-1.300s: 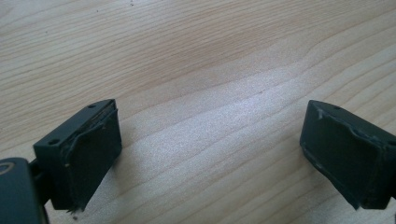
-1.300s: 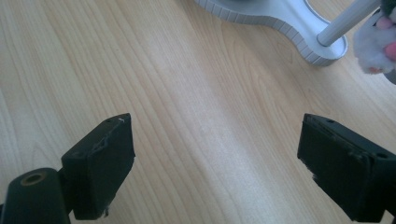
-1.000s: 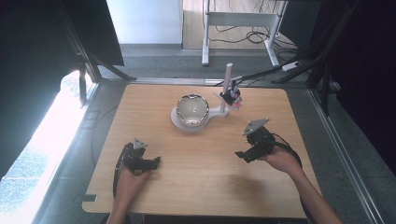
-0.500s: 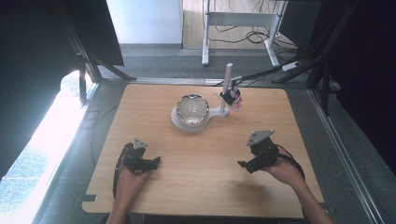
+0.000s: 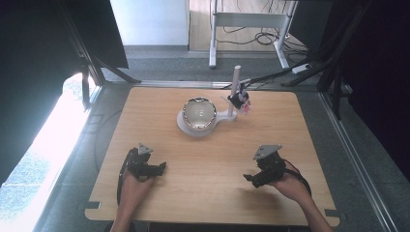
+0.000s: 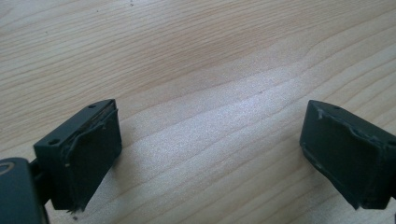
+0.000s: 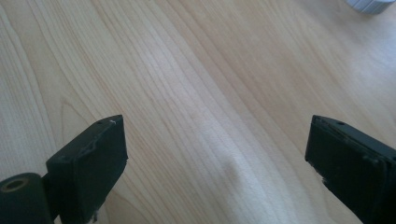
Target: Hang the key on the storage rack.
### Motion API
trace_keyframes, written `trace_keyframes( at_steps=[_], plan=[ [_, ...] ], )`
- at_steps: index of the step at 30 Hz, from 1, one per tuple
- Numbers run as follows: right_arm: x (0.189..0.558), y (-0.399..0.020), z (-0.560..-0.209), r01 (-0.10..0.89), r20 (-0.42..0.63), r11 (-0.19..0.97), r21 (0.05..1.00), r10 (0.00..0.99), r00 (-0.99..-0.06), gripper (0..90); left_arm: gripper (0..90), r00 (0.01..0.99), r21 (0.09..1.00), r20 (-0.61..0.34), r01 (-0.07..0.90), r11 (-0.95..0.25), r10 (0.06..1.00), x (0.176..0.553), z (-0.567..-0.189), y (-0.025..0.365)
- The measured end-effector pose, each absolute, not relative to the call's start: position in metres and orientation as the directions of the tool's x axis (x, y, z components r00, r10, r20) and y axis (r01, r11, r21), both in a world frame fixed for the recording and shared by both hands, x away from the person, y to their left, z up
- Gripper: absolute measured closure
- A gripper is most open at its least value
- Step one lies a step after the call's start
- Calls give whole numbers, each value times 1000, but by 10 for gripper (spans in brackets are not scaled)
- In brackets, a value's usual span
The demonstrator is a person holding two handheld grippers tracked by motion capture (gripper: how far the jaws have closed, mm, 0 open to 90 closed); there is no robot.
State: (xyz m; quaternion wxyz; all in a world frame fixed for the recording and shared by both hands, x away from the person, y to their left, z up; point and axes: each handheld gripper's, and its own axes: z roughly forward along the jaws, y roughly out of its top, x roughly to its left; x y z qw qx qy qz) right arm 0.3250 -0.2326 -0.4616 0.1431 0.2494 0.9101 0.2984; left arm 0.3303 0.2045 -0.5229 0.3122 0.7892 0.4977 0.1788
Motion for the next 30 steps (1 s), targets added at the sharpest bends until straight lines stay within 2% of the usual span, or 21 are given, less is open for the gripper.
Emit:
trace_keyframes(
  at_steps=[17, 21, 23, 30],
  plan=[
    [318, -222, -509, 390, -75, 670, 632, 553, -830, 51, 55, 441, 671, -28, 673, -310, 897, 330, -523, 204],
    [319, -223, -516, 404, -25, 619, 674, 566, -824, 47, 55, 441, 671, -29, 673, -309, 897, 330, -523, 205],
    [319, -224, -519, 415, 7, 591, 692, 570, -822, 18, 55, 441, 671, -28, 673, -310, 897, 330, -523, 205],
    [318, -223, -522, 413, 2, 584, 699, 576, -817, 0, 57, 439, 673, -29, 673, -308, 898, 330, -523, 204]
  ],
)
